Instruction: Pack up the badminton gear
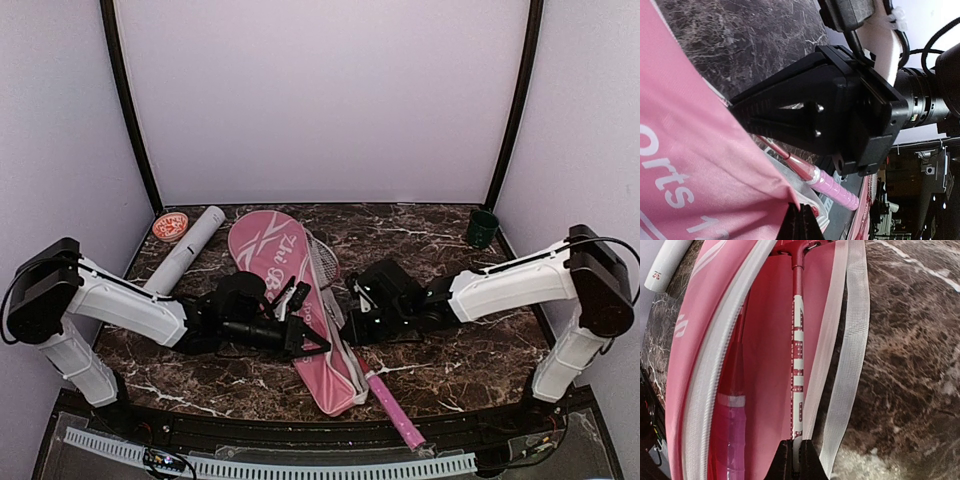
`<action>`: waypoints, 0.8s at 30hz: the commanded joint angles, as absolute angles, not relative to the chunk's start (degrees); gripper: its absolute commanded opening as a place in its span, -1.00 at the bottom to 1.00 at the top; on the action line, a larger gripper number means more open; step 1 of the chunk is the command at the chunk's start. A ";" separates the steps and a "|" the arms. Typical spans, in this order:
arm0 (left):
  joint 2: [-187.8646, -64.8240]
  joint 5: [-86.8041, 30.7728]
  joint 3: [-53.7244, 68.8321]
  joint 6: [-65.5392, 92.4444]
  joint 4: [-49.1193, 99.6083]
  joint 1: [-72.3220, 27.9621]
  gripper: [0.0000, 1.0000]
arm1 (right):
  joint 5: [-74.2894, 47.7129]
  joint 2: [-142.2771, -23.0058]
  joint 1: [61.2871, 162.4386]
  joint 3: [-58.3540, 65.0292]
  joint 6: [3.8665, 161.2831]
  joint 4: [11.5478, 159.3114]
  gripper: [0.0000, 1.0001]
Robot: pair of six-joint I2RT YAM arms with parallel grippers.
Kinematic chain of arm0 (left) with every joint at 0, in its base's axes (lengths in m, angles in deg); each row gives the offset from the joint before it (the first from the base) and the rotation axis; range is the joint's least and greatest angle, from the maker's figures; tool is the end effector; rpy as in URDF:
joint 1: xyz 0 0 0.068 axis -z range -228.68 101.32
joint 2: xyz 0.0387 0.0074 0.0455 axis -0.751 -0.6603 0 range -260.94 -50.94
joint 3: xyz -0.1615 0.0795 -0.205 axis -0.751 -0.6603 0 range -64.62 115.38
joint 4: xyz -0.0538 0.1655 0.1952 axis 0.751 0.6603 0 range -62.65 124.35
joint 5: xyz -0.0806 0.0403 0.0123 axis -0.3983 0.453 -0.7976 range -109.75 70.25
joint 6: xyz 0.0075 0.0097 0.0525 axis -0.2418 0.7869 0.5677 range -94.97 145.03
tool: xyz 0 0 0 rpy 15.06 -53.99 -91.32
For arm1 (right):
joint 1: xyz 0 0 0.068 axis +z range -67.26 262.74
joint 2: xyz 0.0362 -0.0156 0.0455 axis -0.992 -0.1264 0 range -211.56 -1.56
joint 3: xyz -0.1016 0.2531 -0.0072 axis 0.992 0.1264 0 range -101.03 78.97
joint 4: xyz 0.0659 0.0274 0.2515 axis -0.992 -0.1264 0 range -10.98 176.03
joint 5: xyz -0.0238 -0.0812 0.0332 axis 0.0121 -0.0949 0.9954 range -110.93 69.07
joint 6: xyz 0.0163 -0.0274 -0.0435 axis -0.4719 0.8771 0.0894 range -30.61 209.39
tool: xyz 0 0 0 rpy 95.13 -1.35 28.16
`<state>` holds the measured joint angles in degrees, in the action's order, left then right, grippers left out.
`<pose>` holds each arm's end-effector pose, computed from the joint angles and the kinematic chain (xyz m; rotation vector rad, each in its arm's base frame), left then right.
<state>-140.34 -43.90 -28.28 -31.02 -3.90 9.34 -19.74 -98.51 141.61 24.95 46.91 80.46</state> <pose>0.1526 -0.2717 0.1781 0.3760 2.3168 -1.5893 0.1775 0.2956 0.1705 -0.3794 2.5623 0.7764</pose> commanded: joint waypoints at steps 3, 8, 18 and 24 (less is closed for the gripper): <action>-144.97 -53.12 -21.20 -25.32 -2.59 9.42 -1.00 | -21.25 -89.25 141.42 32.85 43.42 85.73 -1.00; -140.17 -50.36 -24.48 -22.80 4.57 9.42 -1.00 | -13.81 -93.15 141.40 30.59 47.27 86.75 -1.00; -130.73 -38.12 -23.60 -14.84 22.24 8.37 -0.10 | -8.75 -101.72 141.45 23.94 51.06 87.65 -1.00; -129.00 -20.26 -14.88 -12.85 38.63 0.49 0.14 | -8.13 -102.16 141.42 24.91 50.27 89.91 -1.00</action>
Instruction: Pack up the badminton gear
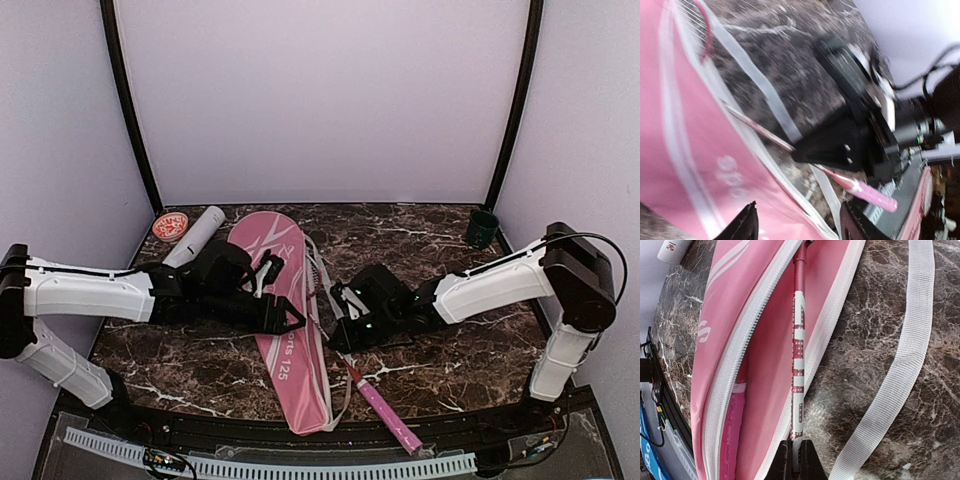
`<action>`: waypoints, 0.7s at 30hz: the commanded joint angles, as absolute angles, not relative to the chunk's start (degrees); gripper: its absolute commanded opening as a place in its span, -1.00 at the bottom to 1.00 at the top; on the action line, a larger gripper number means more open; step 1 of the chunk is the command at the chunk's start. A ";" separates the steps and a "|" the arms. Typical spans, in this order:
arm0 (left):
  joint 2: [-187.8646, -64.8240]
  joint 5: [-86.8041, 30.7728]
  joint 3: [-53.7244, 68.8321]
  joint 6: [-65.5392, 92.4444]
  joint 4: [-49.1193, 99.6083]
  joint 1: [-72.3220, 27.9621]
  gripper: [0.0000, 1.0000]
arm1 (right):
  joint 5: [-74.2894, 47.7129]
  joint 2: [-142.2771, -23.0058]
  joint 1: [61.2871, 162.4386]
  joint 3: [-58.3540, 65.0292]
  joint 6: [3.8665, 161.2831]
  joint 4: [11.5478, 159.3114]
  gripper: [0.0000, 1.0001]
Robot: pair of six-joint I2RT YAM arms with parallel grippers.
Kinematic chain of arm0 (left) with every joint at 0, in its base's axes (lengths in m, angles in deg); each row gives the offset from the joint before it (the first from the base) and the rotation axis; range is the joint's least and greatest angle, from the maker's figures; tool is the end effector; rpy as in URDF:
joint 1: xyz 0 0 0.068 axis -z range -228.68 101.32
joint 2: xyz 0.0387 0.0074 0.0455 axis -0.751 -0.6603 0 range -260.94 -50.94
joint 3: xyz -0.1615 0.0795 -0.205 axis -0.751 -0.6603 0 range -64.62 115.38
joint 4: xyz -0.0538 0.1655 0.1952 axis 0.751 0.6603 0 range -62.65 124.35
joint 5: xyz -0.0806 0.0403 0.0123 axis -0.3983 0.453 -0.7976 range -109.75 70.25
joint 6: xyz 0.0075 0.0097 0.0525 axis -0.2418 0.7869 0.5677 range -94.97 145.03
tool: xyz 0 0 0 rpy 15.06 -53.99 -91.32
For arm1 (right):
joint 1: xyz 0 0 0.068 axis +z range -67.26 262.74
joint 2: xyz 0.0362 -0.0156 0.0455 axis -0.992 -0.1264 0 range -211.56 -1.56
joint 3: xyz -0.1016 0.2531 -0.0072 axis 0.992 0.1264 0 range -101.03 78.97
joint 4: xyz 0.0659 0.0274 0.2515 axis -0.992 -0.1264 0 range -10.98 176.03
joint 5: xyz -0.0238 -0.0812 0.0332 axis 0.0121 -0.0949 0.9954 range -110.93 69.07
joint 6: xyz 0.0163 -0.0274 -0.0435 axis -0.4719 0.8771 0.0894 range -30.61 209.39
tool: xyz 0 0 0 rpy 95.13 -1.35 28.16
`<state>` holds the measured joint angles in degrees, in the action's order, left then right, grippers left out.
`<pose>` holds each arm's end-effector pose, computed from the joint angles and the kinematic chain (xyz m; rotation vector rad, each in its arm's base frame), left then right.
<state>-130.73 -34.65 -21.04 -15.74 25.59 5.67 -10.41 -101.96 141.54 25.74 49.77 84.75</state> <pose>0.1650 -0.2456 0.2156 0.4509 2.3809 -1.1526 0.1759 0.3032 0.1527 -0.5331 2.5988 0.9212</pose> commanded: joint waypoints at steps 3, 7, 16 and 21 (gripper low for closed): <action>-132.21 -15.02 -8.53 -10.85 42.08 -3.22 0.17 | -7.60 -102.43 141.52 25.40 50.19 90.65 -1.00; -140.83 -12.21 1.71 -7.19 44.72 -5.94 0.22 | -7.32 -102.34 141.53 25.50 50.18 91.15 -1.00; -156.84 -7.31 16.96 -6.92 50.73 -7.36 0.21 | -7.57 -102.40 141.53 25.02 50.41 90.84 -1.00; -161.18 -7.36 19.50 -7.45 52.15 -7.31 0.25 | -7.57 -102.53 141.52 24.86 50.48 90.86 -1.00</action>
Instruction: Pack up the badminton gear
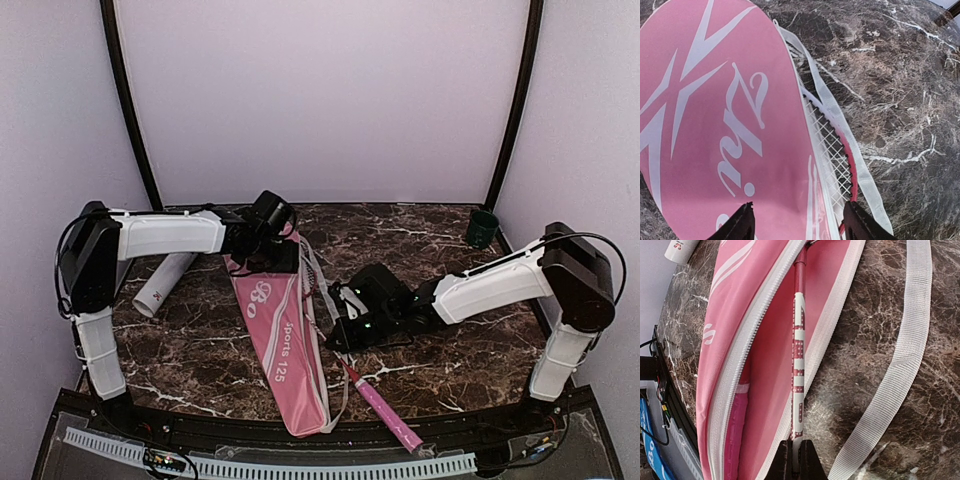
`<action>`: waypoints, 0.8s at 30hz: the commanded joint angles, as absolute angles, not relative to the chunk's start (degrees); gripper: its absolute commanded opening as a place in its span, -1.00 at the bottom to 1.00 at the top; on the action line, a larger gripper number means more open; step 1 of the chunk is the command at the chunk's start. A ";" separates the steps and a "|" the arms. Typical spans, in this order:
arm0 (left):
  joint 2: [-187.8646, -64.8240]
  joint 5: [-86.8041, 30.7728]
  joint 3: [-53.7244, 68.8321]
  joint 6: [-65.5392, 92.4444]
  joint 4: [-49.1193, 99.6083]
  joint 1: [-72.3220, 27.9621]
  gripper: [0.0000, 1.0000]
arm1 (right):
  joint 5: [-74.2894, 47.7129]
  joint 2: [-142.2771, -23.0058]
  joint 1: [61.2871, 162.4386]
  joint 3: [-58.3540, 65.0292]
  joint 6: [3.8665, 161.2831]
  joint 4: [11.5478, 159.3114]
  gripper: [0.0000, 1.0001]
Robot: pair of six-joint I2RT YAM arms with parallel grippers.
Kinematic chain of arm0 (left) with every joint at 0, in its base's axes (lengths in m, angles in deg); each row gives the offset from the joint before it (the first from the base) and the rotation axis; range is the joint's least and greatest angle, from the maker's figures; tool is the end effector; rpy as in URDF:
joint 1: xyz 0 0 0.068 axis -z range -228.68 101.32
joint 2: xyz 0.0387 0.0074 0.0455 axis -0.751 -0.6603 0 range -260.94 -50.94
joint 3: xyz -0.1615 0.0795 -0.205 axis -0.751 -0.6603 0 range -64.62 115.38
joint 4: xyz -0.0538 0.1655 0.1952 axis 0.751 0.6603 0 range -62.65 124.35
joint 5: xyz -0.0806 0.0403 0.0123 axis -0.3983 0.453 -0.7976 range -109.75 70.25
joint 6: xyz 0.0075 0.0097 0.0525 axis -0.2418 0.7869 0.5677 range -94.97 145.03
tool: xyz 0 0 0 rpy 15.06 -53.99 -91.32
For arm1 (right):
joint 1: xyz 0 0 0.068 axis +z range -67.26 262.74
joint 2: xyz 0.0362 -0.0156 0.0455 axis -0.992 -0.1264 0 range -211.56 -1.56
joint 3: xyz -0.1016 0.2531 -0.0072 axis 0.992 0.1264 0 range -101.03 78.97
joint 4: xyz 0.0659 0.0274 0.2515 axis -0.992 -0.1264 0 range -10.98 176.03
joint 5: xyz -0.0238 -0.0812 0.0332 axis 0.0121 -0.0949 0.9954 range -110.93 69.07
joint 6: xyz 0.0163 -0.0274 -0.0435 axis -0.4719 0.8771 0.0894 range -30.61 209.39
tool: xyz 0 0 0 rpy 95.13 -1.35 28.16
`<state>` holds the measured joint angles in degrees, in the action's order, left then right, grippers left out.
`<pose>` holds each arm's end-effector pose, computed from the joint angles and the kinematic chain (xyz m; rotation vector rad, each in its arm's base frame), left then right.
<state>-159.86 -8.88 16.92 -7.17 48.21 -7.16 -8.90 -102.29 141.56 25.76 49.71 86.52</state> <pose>0.3215 -0.2755 0.2225 0.1091 2.4238 -0.3700 0.1763 0.3059 0.1531 -0.5466 2.5831 0.9683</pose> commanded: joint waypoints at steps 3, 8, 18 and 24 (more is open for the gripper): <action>-163.05 -8.10 19.97 -7.01 51.33 -7.34 0.25 | -7.69 -102.66 141.53 24.90 50.58 90.90 -1.00; -166.07 -9.40 21.85 -6.35 50.82 -7.37 0.16 | -7.42 -103.14 141.53 24.70 50.46 91.12 -1.00; -169.50 -10.15 24.50 -5.86 51.39 -7.34 -0.55 | -7.32 -103.56 141.61 24.66 49.97 91.58 -1.00; -170.16 -11.47 25.49 -5.19 50.24 -7.32 -1.00 | -7.56 -103.19 141.62 24.98 49.62 91.58 -1.00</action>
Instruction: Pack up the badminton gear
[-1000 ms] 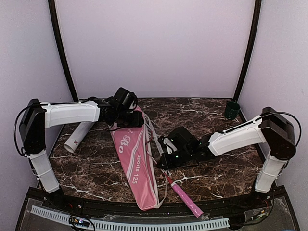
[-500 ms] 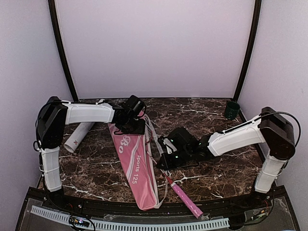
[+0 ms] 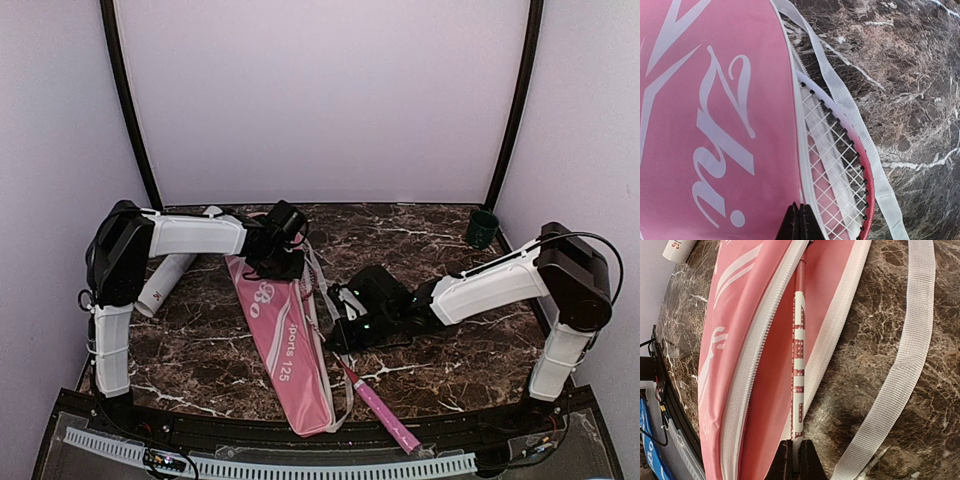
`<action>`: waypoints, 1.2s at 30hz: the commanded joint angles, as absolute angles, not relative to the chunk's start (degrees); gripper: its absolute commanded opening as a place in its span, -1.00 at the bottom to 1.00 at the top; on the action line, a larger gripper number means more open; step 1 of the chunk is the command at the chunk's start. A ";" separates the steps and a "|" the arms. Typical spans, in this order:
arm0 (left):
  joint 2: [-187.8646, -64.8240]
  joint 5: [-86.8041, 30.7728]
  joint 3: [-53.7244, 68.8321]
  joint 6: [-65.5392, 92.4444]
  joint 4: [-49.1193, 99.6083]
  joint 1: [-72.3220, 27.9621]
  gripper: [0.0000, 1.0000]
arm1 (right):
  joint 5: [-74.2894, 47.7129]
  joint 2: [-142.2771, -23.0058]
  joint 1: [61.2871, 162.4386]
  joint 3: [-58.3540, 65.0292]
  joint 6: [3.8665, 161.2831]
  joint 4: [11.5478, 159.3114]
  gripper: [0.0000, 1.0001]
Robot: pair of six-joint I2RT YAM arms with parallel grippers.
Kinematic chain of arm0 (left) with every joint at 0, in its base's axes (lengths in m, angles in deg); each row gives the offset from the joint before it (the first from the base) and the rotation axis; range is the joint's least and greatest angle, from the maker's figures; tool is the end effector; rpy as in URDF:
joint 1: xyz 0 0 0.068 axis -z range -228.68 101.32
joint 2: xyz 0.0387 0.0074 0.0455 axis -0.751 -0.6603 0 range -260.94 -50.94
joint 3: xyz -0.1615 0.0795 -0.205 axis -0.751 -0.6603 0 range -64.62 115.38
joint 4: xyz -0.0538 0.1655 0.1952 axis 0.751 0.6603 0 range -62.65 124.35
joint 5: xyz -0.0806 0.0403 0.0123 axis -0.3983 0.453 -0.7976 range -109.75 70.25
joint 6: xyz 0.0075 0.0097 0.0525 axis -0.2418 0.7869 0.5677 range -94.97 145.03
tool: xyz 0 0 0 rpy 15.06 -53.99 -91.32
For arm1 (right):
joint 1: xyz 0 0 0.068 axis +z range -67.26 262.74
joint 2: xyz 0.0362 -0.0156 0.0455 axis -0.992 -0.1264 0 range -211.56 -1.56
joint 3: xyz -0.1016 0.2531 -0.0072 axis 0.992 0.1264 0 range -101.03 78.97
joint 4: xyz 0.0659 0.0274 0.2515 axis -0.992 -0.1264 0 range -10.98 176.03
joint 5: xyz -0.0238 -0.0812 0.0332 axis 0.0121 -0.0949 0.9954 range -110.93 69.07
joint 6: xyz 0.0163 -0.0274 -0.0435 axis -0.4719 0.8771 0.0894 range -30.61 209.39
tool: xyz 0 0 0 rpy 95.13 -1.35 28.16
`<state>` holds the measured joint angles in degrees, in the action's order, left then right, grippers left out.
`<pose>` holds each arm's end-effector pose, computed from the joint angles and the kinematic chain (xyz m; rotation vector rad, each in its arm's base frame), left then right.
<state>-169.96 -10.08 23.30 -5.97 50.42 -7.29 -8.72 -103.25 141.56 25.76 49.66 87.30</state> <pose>0.3437 -0.2948 0.1807 0.1596 2.5195 -0.3092 0.1771 0.3074 0.1485 -0.5475 2.5876 0.9692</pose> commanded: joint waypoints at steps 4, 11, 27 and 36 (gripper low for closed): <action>-170.29 -12.48 25.70 -4.04 48.92 -7.32 -1.00 | -7.80 -102.88 141.62 25.40 49.19 91.83 -1.00; -172.17 -19.26 28.68 -0.31 45.87 -6.51 -1.00 | -9.07 -102.03 141.62 25.99 48.61 92.46 -1.00; -171.30 -28.23 29.49 1.64 43.45 -5.35 -1.00 | -20.92 -97.21 140.74 29.04 46.70 101.22 -1.00; -170.65 -32.57 30.49 1.50 43.27 -5.35 -1.00 | -20.48 -103.42 137.68 26.82 48.32 109.10 -1.00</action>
